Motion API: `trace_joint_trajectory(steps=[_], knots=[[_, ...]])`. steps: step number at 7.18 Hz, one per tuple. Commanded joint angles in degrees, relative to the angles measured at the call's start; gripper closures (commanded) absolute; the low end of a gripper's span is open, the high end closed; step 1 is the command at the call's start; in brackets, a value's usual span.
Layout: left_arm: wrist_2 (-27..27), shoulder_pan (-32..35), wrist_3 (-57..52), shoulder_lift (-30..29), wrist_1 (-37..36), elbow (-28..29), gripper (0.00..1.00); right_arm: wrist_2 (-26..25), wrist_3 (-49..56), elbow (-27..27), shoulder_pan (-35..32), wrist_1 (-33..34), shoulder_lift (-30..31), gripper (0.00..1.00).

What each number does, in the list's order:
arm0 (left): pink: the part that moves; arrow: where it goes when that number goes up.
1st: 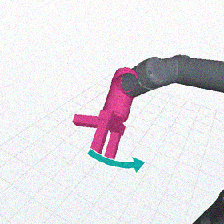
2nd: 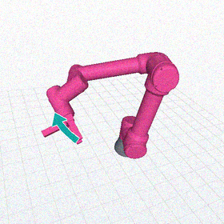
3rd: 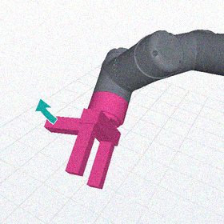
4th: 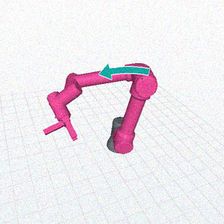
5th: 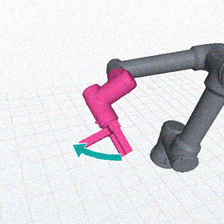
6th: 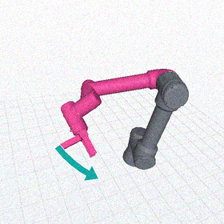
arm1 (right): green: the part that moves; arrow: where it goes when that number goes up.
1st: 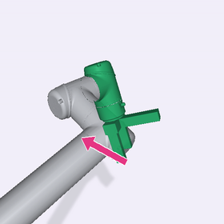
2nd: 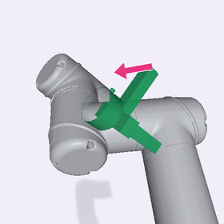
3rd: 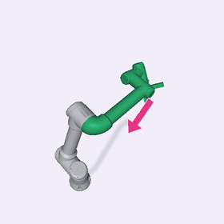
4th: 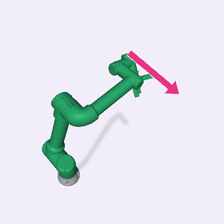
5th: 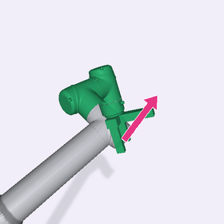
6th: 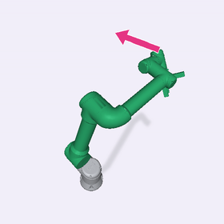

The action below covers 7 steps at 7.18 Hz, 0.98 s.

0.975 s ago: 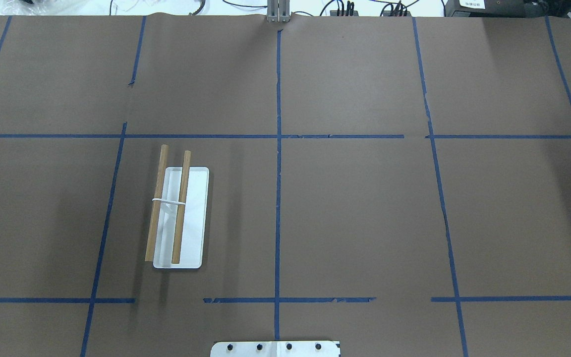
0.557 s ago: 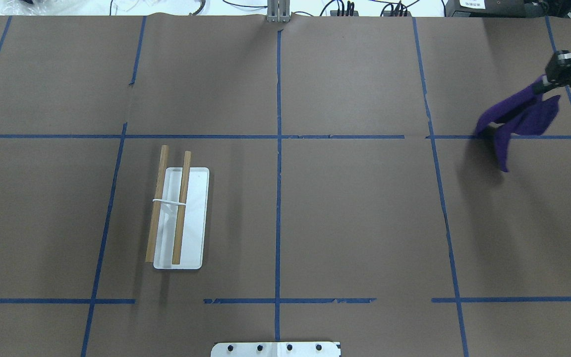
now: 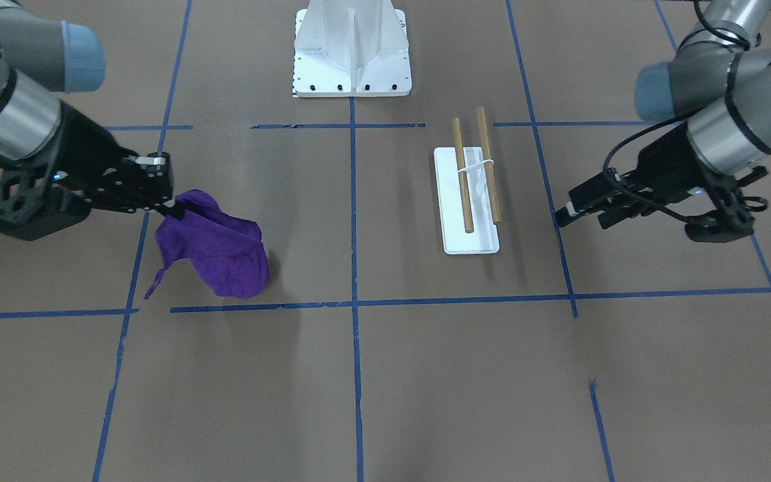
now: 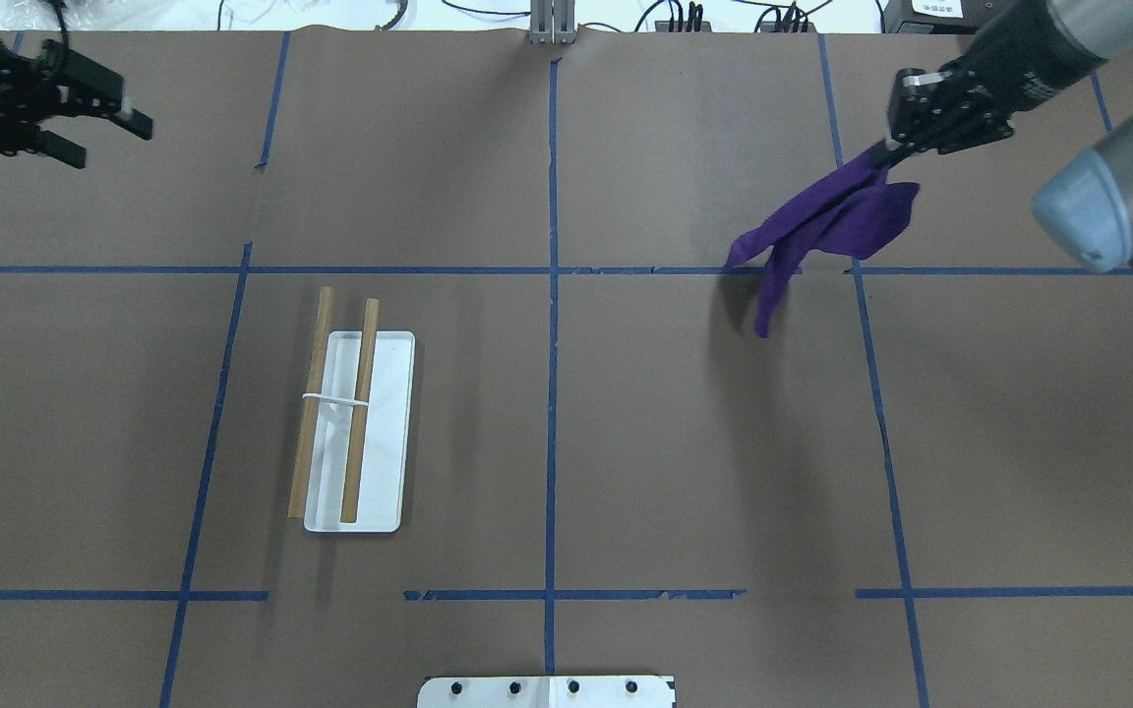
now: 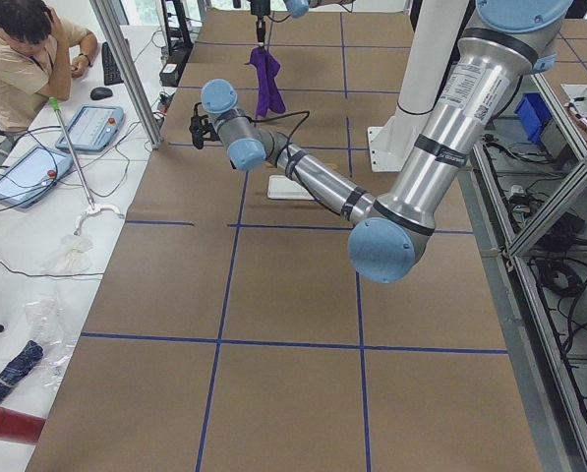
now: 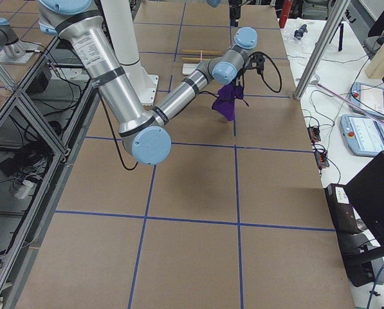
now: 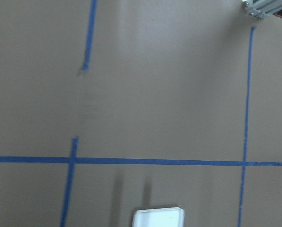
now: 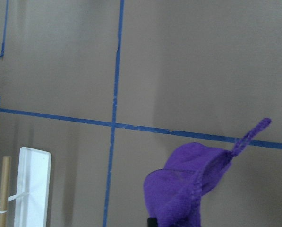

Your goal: Hang towel on rack

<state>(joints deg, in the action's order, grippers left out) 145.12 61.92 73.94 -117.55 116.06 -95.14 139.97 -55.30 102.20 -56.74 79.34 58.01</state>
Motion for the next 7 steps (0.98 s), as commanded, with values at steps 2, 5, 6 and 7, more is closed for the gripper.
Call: trace_joint_trajectory(steps=[2,5,6,7], knots=[[-0.3,-5.1,18.5,-6.3,3.5,0.6,0.0,-12.1,-5.8,0.5,12.2,0.0,-8.8,1.0],[-5.6,-10.1,24.3,-11.1,5.1,2.8,0.0,-17.6,5.2,0.2,17.7,-2.4,-10.6,1.0],[-6.2,-10.9,25.3,-13.2,5.1,5.1,0.0,-17.6,8.7,0.2,18.1,-2.7,-10.8,1.0],[-7.2,-11.8,25.5,-14.0,4.8,5.8,0.0,-17.6,11.2,0.2,18.8,-2.8,-11.3,1.0]])
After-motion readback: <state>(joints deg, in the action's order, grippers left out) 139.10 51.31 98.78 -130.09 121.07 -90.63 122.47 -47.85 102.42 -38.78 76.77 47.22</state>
